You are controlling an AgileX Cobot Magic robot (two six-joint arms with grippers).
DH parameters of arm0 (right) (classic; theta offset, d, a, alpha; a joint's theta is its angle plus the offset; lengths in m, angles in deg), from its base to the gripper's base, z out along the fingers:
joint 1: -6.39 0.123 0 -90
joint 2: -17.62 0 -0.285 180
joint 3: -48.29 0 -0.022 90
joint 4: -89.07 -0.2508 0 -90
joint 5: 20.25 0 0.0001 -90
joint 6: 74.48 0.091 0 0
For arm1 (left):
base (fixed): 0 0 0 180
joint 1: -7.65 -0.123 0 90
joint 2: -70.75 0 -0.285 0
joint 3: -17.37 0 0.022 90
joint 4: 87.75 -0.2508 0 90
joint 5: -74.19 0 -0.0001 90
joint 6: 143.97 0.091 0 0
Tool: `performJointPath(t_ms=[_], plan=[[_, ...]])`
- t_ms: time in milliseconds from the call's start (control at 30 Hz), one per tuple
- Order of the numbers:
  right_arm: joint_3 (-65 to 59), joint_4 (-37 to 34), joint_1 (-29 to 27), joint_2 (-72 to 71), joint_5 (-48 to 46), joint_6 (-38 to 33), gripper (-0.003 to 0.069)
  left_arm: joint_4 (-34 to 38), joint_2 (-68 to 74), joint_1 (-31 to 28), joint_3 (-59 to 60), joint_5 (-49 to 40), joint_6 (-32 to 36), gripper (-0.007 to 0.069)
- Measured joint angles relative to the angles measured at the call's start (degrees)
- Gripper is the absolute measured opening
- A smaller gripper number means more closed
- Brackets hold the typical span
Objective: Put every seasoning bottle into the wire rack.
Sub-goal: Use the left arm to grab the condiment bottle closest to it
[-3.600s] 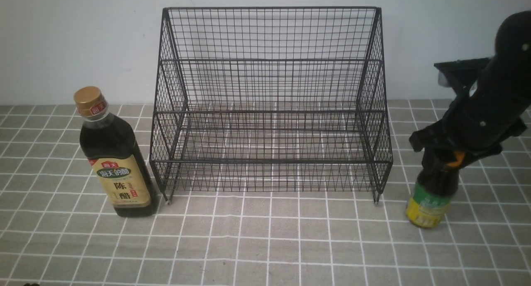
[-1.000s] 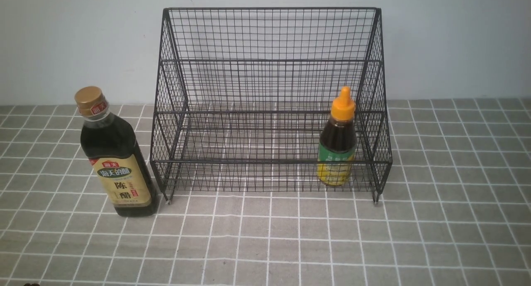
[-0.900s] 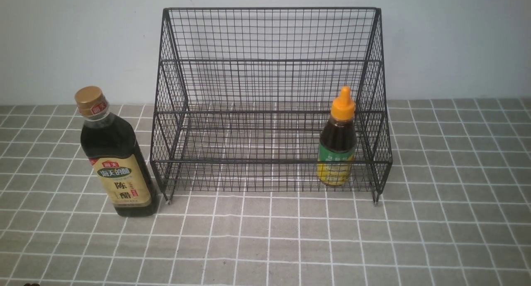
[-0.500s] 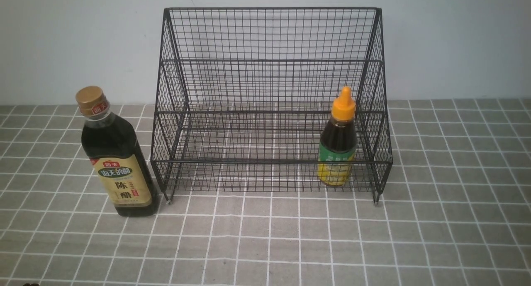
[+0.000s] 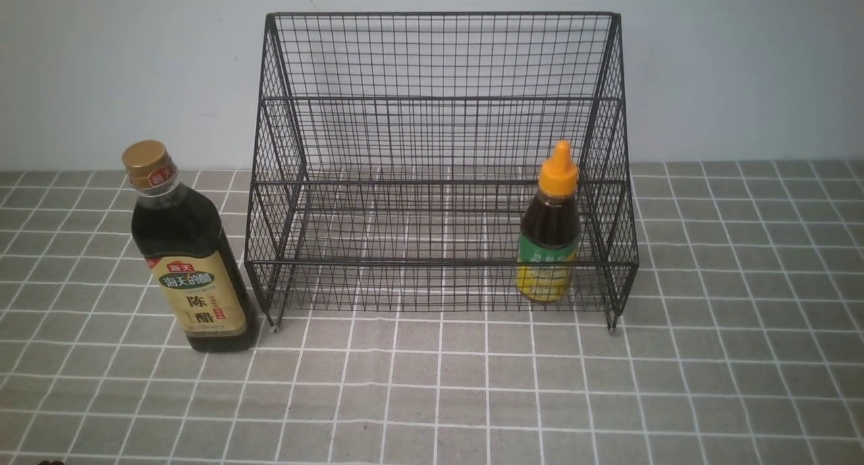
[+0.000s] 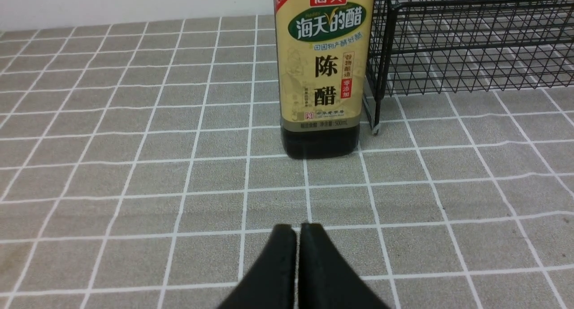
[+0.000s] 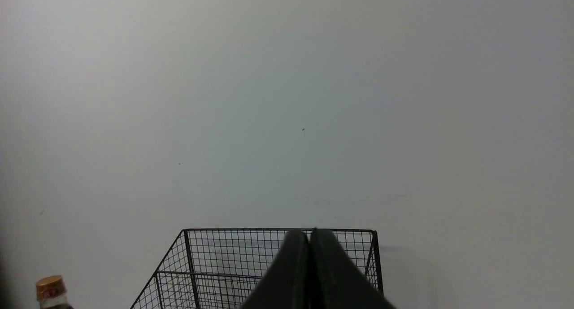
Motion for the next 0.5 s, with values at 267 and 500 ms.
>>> performJointPath(t_ms=[267,500], plan=[[0.0,-13.7,0.0,0.0,-0.7,-17.8,-0.0011,0.0,0.0,0.0,0.0,0.0,0.0,-0.0007],[-6.7,-13.6,-9.3,0.0,-1.9,-19.5,-0.0011,0.0,0.0,0.0,0.0,0.0,0.0,-0.0007]])
